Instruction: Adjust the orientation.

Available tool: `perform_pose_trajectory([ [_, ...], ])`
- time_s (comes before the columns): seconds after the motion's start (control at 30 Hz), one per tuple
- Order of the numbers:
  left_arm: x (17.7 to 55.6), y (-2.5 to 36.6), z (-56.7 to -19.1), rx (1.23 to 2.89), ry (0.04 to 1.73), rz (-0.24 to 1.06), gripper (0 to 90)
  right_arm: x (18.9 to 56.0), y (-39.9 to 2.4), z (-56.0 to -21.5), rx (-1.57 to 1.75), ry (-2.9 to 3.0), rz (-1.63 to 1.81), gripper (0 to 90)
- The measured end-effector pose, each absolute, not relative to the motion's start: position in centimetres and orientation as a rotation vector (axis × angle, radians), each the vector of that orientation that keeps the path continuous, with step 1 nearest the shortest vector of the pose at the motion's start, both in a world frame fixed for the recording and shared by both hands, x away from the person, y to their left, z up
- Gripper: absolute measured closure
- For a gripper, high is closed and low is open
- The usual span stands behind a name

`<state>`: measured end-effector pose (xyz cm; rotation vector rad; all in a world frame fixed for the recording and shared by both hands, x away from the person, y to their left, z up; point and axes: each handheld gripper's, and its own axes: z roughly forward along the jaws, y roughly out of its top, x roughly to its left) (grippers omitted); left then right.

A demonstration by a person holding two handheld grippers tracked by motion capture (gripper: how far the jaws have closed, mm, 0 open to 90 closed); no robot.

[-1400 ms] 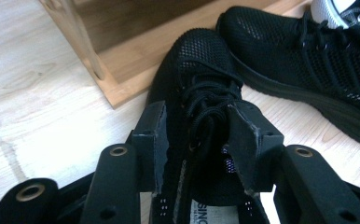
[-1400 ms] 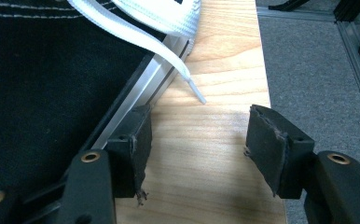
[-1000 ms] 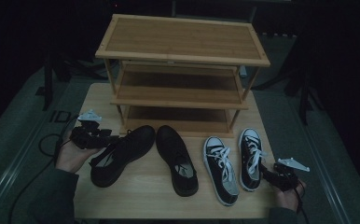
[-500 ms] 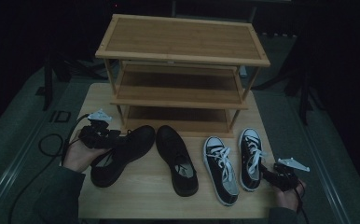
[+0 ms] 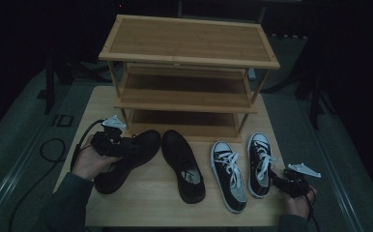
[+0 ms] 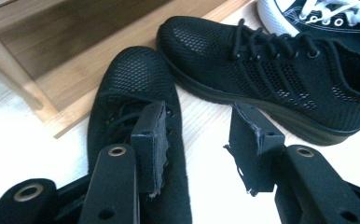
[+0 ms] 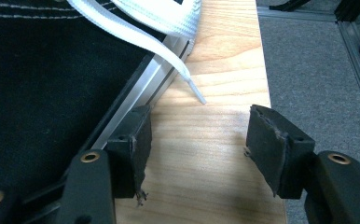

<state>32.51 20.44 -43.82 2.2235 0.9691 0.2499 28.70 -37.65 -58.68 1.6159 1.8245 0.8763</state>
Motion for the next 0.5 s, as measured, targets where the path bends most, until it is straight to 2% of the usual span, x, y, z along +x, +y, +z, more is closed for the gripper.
perform_pose_trajectory([
  [0.5, 32.5, 16.9, -43.4, 2.259, 0.919, 0.232, 51.1, 28.7, -37.7, -58.7, 1.611, 1.828, 0.876, 39.8],
])
